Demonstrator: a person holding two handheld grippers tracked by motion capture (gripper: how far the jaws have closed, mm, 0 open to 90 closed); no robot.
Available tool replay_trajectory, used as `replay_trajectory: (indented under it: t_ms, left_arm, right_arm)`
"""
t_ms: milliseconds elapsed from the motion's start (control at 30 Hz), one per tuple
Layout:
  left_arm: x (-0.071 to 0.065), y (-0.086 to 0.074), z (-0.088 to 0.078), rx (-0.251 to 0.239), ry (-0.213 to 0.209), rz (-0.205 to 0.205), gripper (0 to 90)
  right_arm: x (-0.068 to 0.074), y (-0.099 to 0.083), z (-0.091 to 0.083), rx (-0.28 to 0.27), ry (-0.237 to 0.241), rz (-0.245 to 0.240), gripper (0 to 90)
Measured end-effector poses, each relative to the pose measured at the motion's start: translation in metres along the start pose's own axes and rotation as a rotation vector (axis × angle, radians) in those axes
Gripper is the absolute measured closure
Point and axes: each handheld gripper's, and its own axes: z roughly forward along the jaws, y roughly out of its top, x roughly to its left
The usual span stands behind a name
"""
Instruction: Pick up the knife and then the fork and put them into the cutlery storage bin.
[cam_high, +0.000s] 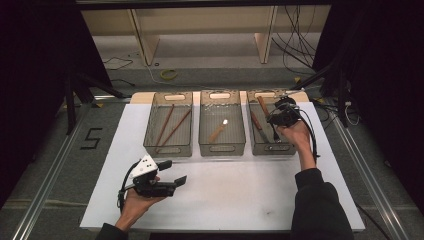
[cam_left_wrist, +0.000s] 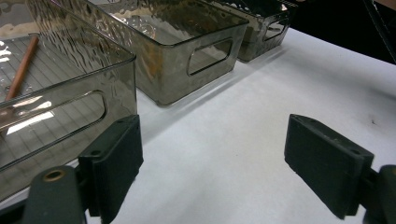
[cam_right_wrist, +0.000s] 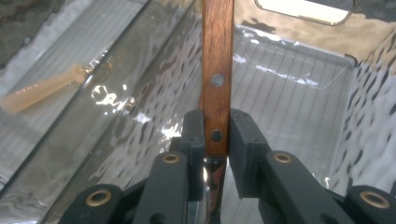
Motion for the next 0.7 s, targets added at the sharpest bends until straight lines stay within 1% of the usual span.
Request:
replay_trajectory:
  t_ms: [300, 367, 400, 433, 467, 533, 633, 700]
  left_arm:
    - [0.0, 0.0, 0.0, 0.0, 0.0, -0.001, 18.7]
    - [0.0, 0.0, 0.0, 0.0, 0.0, 0.0, 18.7]
    - [0.0, 0.0, 0.0, 0.0, 0.0, 0.0, 18.7]
    - [0.0, 0.0, 0.0, 0.0, 0.0, 0.0, 18.7]
    - [0.0, 0.0, 0.0, 0.0, 0.0, 0.0, 18.6]
    - [0.0, 0.0, 0.0, 0.001, 0.001, 0.0, 18.2]
    - [0.0, 0.0, 0.0, 0.0, 0.001, 0.0, 18.2]
    - [0.0, 0.0, 0.0, 0.0, 0.001, 0.0, 18.2]
  right_arm:
    - [0.002, -0.002, 0.007, 0.048, -0.018, -0.012, 77.4]
    - [0.003, -0.002, 0.008, 0.061, -0.031, -0.011, 76.9]
    - [0.003, -0.001, 0.008, 0.073, -0.04, -0.007, 75.6]
    - [0.004, -0.001, 0.009, 0.082, -0.046, -0.003, 68.3]
    - [0.004, 0.0, 0.008, 0.08, -0.045, -0.001, 63.7]
    - [0.005, 0.001, 0.006, 0.062, -0.033, 0.006, 61.7]
    - [0.007, 0.003, 0.0, 0.038, -0.029, -0.003, 57.0]
    - [0.009, 0.004, -0.004, 0.023, -0.022, -0.009, 56.4]
